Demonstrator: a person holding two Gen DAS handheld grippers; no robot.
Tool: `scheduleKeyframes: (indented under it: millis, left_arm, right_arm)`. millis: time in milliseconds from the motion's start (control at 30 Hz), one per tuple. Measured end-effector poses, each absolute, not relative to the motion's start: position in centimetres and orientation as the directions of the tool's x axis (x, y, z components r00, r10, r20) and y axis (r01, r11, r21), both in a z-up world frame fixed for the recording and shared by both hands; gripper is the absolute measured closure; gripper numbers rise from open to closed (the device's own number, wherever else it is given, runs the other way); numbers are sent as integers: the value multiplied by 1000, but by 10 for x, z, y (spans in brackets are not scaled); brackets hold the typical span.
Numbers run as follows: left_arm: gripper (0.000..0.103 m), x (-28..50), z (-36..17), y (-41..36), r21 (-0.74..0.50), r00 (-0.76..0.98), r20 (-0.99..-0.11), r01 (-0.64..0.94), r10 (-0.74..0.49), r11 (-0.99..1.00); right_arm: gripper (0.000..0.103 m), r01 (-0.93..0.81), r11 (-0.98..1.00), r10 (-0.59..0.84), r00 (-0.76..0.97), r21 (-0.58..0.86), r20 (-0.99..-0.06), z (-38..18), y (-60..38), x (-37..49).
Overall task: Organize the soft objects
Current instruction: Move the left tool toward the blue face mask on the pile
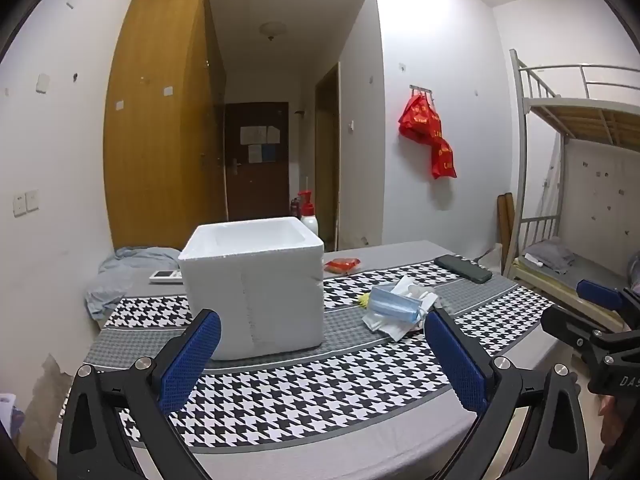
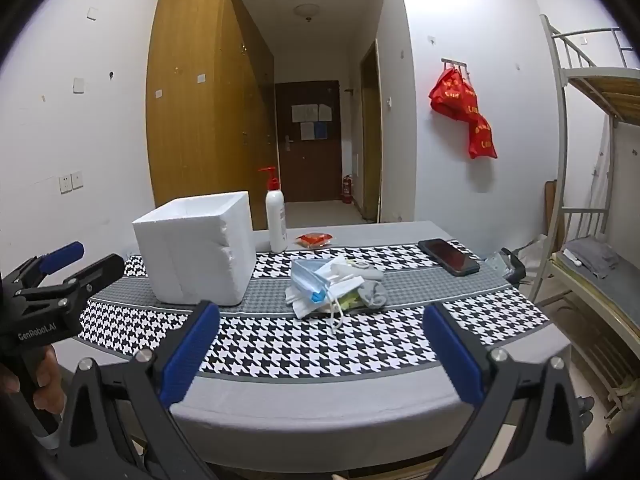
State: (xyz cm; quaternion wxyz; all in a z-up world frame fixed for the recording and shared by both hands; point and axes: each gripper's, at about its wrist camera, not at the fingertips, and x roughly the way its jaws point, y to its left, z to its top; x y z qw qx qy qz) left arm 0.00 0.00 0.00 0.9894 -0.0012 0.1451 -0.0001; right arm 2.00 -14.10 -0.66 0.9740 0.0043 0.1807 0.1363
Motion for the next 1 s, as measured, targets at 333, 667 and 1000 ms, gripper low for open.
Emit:
scheduleKeyframes:
  millis: [333, 667, 1000]
  left_arm:
    - [1, -3, 3, -10, 13, 962, -274, 6, -2, 1000]
    - [1, 0, 0, -3, -6, 958, -287, 19, -19, 1000]
    - [1, 19, -3, -5, -10, 947, -318, 44, -44, 999]
  right_arm:
    - [0, -258, 965, 259, 903, 51, -343, -11, -144, 19]
    - [0, -255, 965, 257, 901, 51, -349, -7, -140, 17]
    - [0, -242, 969, 246, 899, 57, -361, -10, -142, 29]
